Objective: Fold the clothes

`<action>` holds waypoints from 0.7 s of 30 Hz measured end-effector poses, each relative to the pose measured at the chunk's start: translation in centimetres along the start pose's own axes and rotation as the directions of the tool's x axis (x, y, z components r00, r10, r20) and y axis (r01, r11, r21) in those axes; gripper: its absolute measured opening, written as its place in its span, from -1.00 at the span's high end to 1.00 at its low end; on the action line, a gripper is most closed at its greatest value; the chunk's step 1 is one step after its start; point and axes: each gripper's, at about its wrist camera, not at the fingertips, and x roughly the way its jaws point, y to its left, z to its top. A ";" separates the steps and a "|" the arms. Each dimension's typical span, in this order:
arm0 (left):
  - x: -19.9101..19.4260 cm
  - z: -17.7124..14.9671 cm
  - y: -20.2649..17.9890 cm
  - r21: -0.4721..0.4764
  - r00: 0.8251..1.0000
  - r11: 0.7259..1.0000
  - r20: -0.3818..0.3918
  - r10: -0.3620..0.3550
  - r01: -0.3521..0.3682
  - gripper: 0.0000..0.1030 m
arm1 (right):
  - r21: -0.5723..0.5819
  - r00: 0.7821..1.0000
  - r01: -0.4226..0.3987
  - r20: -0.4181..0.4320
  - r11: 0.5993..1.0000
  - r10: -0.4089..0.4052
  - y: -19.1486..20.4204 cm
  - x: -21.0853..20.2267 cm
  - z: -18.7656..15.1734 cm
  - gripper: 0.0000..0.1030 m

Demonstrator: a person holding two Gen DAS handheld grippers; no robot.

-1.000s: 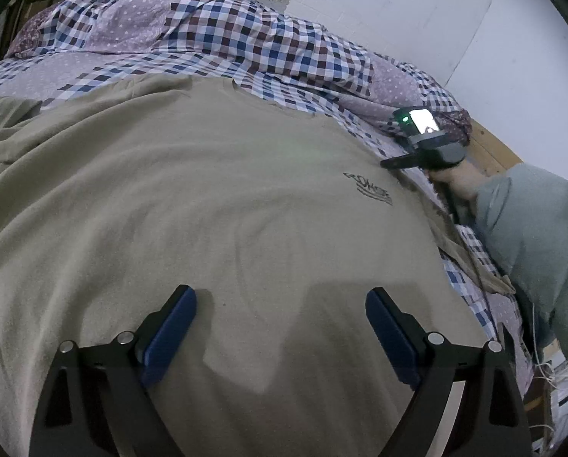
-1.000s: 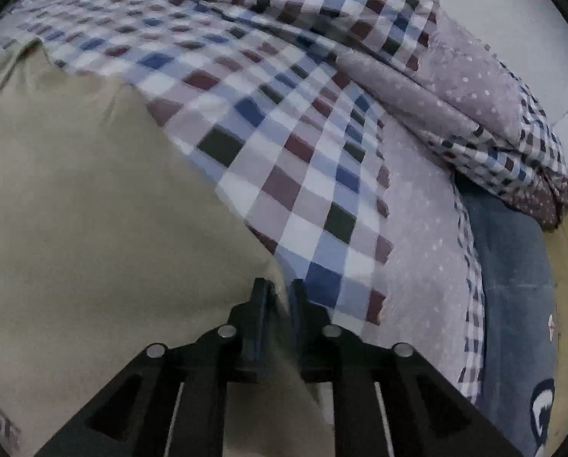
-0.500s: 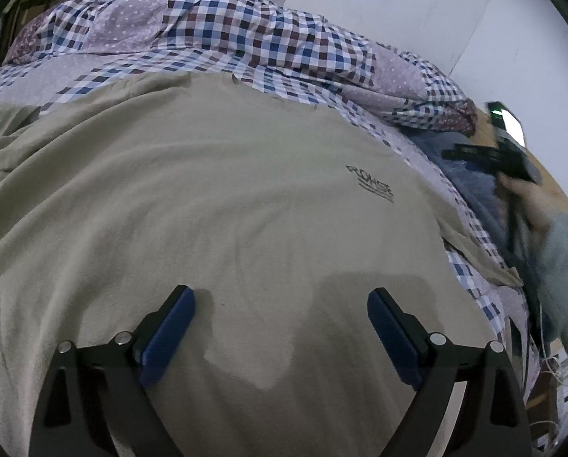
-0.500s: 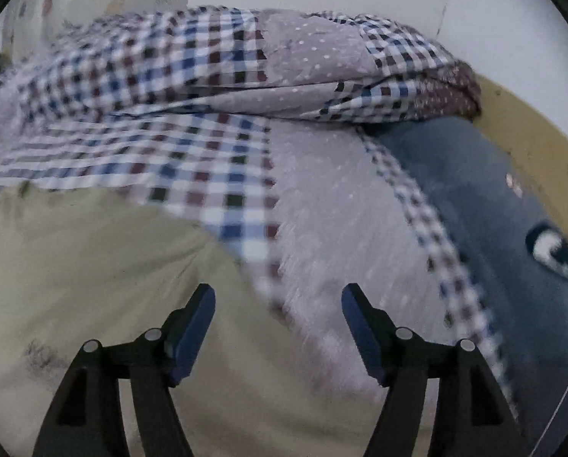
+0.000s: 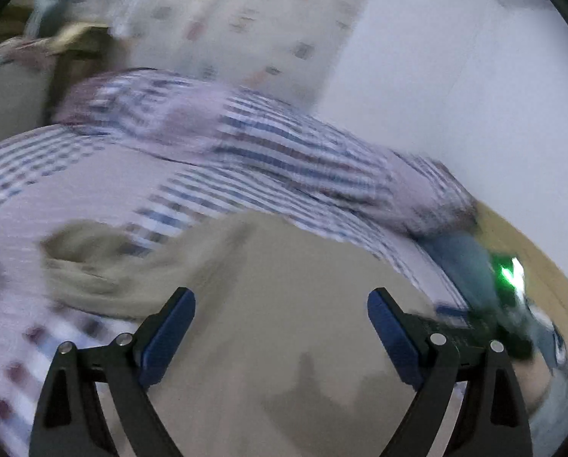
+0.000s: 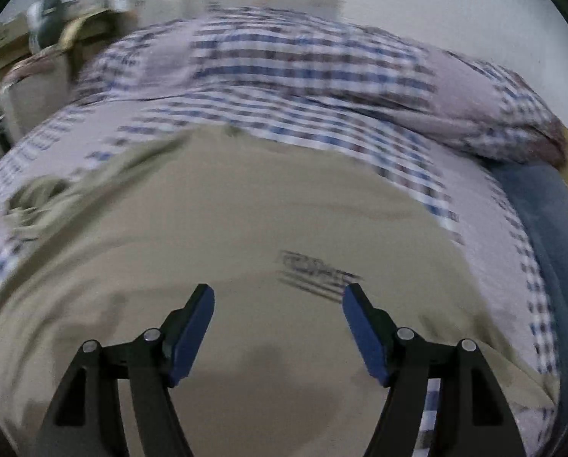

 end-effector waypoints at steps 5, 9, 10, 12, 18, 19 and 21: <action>-1.1 2.5 10.5 -0.220 0.983 0.958 -0.014 0.186 -0.184 -0.83 | -0.112 0.995 -0.095 0.022 0.989 0.098 7.3 -0.3 3.8 -0.48; -0.6 3.5 16.9 -0.284 0.955 0.911 -0.095 0.282 -0.298 -0.83 | -0.152 0.987 -0.149 0.032 0.977 0.156 11.3 1.0 7.9 -0.49; -0.1 3.7 17.8 -0.271 0.951 0.912 -0.118 0.287 -0.309 -0.83 | -0.154 0.983 -0.177 0.029 0.972 0.184 12.3 1.7 9.4 -0.49; 1.2 4.1 18.9 -0.230 0.943 0.917 -0.158 0.294 -0.325 -0.83 | -0.148 0.972 -0.227 0.025 0.962 0.234 13.3 3.2 12.0 -0.49; 6.2 3.9 20.5 -0.122 0.916 0.939 -0.290 0.276 -0.321 -0.49 | -0.170 0.955 -0.295 -0.021 0.940 0.296 18.1 11.1 19.5 -0.43; 6.8 3.9 20.6 -0.112 0.913 0.942 -0.305 0.270 -0.316 -0.46 | -0.181 0.960 -0.281 -0.041 0.942 0.278 18.9 12.8 20.4 -0.39; 7.2 3.8 20.6 -0.097 0.915 0.947 -0.306 0.265 -0.306 -0.45 | -0.204 0.967 -0.251 -0.084 0.946 0.239 20.3 16.0 21.9 -0.20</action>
